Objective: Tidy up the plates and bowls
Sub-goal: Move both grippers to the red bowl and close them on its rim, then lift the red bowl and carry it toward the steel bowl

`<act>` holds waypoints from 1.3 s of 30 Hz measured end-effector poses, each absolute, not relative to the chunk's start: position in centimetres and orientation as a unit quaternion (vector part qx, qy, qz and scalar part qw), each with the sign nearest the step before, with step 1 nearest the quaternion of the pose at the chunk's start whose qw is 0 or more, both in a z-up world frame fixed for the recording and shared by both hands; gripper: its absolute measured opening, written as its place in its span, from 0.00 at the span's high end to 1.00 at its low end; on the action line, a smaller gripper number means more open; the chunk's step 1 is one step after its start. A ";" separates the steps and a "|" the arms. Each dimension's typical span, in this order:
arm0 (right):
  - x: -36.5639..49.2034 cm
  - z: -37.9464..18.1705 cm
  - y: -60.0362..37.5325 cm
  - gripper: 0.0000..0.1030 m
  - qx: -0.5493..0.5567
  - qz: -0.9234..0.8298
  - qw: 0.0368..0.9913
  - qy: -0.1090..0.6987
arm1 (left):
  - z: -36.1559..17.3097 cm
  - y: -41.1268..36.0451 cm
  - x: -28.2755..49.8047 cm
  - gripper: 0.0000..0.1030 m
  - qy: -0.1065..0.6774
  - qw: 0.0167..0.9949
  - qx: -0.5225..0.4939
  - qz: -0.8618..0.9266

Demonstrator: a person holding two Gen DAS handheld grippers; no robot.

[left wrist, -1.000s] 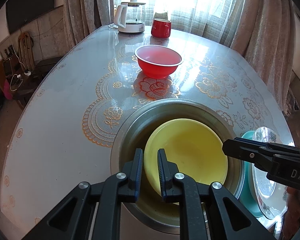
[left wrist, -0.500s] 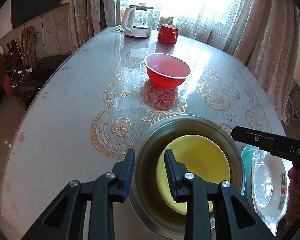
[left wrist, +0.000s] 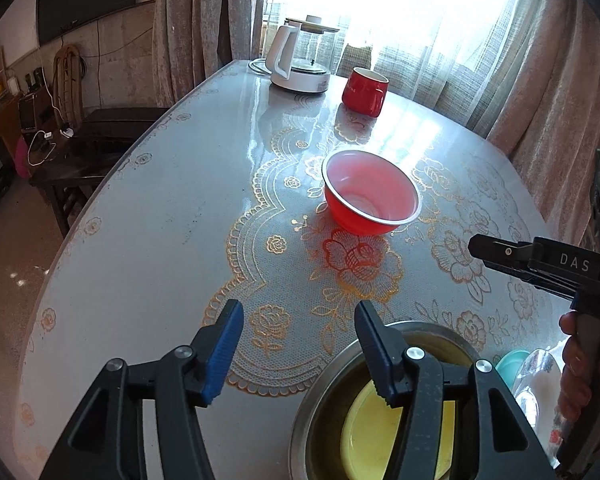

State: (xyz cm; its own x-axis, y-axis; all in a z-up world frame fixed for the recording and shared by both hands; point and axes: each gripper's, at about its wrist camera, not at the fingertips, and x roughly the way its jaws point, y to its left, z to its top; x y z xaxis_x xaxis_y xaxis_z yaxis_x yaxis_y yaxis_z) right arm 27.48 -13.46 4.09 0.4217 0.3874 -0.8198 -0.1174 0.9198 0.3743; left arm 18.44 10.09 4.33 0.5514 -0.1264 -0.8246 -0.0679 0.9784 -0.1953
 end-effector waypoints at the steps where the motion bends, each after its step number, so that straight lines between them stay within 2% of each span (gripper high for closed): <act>1: 28.4 3.9 -13.4 0.62 0.135 0.151 0.831 0.517 | 4.2 10.1 19.0 0.42 0.477 0.873 -0.106 -0.014; 11: 35.1 0.9 -12.3 0.62 0.192 0.145 0.806 0.541 | 2.6 11.4 23.6 0.41 0.507 0.852 -0.135 0.002; 16: 36.6 -0.5 -11.3 0.63 0.184 0.141 0.802 0.551 | 2.2 11.5 25.1 0.41 0.506 0.852 -0.135 0.005; 18: 36.8 -1.0 -11.0 0.65 0.180 0.144 0.798 0.556 | 2.0 11.6 25.9 0.41 0.506 0.851 -0.138 0.001; 22: 36.8 -1.7 -10.6 0.78 0.171 0.152 0.794 0.562 | 1.7 11.3 27.4 0.43 0.505 0.850 -0.151 -0.007; 28: 36.2 -1.9 -10.3 0.86 0.156 0.158 0.796 0.563 | 1.9 9.5 29.7 0.44 0.499 0.854 -0.142 -0.034; 33: 35.1 -1.8 -10.7 0.88 0.151 0.166 0.792 0.568 | 1.4 7.9 31.5 0.55 0.507 0.852 -0.121 -0.045; 35: 34.3 -1.8 -11.1 0.88 0.148 0.166 0.791 0.570 | 0.7 7.3 32.0 0.70 0.518 0.847 -0.109 -0.049; 39: 33.3 -1.9 -11.8 0.88 0.147 0.164 0.791 0.571 | -0.7 6.3 32.4 0.81 0.537 0.836 -0.094 -0.060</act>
State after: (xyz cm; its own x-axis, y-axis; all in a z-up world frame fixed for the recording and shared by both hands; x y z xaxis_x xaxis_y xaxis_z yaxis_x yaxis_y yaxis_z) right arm 33.29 -11.77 -1.90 0.2933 0.4263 -0.8557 -0.0909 0.9035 0.4189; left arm 32.40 6.29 -0.72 0.4161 -0.2004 -0.8869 -0.0007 0.9753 -0.2207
